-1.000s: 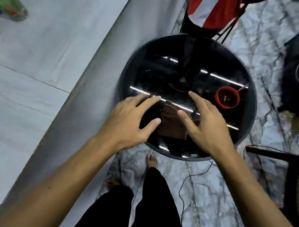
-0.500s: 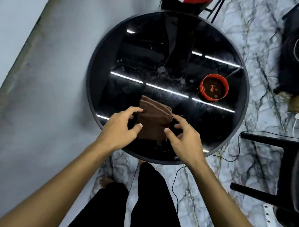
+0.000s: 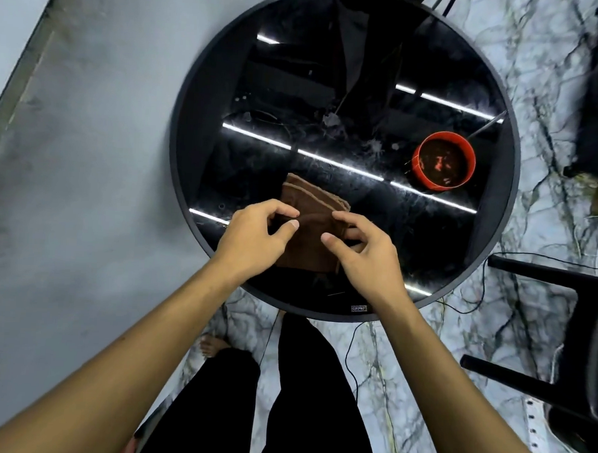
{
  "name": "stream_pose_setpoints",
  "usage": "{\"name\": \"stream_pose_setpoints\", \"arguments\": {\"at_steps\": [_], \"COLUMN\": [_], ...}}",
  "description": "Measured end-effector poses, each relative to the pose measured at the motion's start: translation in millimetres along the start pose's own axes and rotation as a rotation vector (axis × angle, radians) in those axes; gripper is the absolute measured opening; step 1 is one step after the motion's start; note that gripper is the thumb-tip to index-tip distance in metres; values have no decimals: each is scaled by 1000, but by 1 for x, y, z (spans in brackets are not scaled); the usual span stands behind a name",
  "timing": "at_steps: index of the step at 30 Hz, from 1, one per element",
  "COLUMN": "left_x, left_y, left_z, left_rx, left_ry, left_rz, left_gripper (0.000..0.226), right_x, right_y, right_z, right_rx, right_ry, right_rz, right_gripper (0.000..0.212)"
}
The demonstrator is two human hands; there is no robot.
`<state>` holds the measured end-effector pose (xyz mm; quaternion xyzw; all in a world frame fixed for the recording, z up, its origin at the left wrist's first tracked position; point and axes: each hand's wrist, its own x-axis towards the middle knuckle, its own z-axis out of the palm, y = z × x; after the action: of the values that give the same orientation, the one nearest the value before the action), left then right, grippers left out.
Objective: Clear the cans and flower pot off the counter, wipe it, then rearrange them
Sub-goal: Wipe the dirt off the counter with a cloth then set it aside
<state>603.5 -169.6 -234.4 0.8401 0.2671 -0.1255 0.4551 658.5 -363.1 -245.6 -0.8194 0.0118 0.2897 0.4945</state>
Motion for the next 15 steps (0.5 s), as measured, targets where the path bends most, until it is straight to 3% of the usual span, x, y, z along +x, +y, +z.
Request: {"name": "stream_pose_setpoints", "arguments": {"at_steps": [15], "left_x": [-4], "left_y": [3], "left_z": [-5], "left_rx": [-157], "left_ry": [59], "left_rz": [-102], "left_gripper": [21], "right_x": [11], "right_y": [-5], "right_z": [1], "right_rx": [59], "right_ry": [3], "right_rz": [-17], "right_gripper": [14]}}
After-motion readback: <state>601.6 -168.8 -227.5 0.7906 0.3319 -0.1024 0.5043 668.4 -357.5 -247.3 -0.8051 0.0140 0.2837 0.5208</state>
